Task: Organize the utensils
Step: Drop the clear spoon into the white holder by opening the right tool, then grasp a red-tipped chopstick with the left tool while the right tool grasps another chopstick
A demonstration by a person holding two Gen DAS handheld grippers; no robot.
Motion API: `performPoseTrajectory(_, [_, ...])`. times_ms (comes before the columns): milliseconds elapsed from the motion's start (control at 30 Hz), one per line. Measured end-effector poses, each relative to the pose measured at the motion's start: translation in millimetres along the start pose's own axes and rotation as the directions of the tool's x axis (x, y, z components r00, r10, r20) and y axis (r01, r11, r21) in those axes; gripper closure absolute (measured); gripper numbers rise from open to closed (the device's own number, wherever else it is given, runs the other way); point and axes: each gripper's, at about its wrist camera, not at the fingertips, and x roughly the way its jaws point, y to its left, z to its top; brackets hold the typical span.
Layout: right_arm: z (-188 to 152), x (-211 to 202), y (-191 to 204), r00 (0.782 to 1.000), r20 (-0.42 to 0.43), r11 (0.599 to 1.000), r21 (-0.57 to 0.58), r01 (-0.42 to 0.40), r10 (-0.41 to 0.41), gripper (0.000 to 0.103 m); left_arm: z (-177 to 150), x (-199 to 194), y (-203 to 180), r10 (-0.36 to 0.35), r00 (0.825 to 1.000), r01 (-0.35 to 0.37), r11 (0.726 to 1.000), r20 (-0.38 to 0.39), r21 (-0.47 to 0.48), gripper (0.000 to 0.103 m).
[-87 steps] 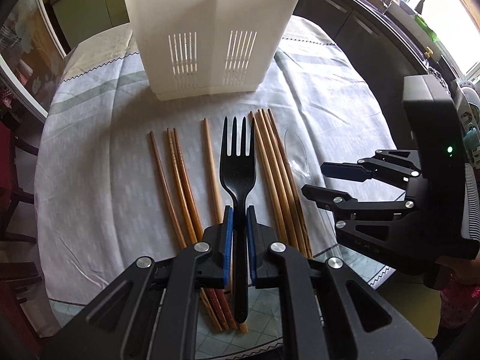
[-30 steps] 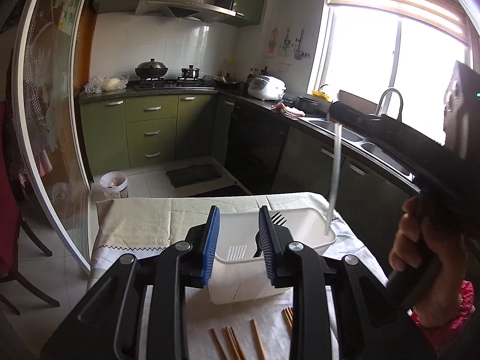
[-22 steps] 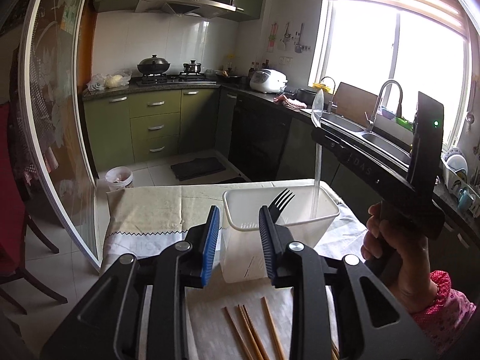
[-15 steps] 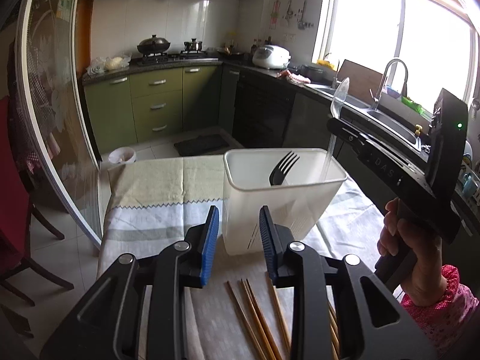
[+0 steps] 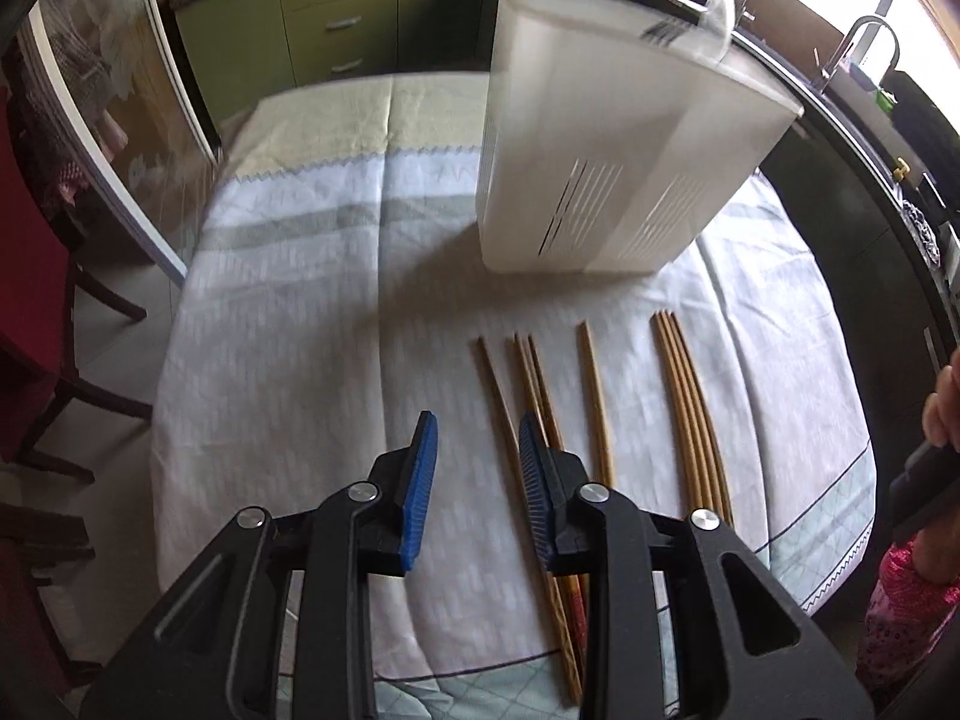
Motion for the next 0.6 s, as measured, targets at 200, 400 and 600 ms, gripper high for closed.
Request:
performPoseTrajectory(200, [-23.6,-20.7,-26.0,0.988,-0.153,1.0,0.003,0.005,-0.004,0.055,-6.8,32.4,-7.3,-0.001,0.995,0.001,1.0,-0.097,-0.005,0.076])
performPoseTrajectory(400, [-44.9,-28.0,-44.9,0.968,-0.25,1.0,0.004,0.022,-0.021,0.057,-2.4,45.4,-16.9,0.021,0.991,-0.022,1.0,-0.132,0.001,0.076])
performPoseTrajectory(600, [-52.1,-26.6,-48.3,0.953,-0.3,0.999,-0.003,0.048,-0.047,0.057,-0.7,56.6,-24.4,0.07,0.986,-0.068,0.998,-0.154,0.016,0.076])
